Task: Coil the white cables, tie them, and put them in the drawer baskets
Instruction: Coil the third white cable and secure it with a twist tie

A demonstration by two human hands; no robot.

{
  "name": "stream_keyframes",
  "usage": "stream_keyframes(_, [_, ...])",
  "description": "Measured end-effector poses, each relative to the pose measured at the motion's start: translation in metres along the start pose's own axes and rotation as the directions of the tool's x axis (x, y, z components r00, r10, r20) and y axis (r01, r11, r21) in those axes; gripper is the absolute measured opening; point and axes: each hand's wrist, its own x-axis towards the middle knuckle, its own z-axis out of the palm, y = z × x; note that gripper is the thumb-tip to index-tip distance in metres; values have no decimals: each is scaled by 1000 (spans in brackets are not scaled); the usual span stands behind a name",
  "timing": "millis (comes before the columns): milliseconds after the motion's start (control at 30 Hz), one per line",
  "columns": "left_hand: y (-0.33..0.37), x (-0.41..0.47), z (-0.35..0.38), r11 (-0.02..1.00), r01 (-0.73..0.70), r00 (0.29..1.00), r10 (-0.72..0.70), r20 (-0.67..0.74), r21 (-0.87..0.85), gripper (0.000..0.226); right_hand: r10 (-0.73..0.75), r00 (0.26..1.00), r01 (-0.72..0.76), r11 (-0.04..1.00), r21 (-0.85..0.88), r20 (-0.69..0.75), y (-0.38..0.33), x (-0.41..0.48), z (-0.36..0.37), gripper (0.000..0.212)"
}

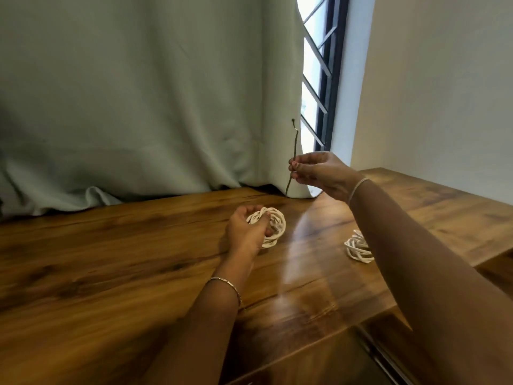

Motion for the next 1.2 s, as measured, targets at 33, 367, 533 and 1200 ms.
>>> stream_keyframes(33, [1, 0, -11, 1000, -1, 1000, 1, -13, 16, 18, -11, 1000, 11, 999, 34, 16, -1, -4, 14, 6])
stream_keyframes(367, [6, 9, -125, 997, -27, 985, 40, -169, 77, 14, -88, 989, 72, 989, 127, 122, 16, -33, 142, 11])
stream_keyframes(533, [16, 16, -168, 998, -43, 972, 52, -231, 43, 17, -217, 974, 213, 975, 63, 72, 25, -41, 206, 14])
stream_keyframes(1200, [11, 35, -208, 993, -91, 972, 105, -208, 76, 4, -623, 744, 613, 495, -615, 241, 77, -46, 264, 15])
